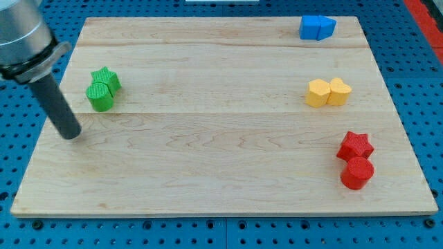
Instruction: Push the green star bottom of the green circle
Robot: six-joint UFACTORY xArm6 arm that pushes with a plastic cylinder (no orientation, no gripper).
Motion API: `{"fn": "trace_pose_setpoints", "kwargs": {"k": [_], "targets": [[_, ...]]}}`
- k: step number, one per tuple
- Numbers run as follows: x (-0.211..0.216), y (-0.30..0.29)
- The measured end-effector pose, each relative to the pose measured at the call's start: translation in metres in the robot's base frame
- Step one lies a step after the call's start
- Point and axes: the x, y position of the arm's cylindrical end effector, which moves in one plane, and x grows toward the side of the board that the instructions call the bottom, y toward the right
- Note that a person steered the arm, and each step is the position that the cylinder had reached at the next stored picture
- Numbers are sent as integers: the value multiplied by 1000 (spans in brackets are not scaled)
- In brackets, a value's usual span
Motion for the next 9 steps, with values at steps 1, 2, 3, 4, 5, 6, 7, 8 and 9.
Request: {"fn": "trace_pose_setpoints", "kwargs": {"k": [1,2,3,4,5,6,7,8,9], "targets": [[-30,-7],[-54,-42],[-78,-55],[-103,-36],[-129,8],[-154,44],[-151,44],[-126,78],[-100,86]]}}
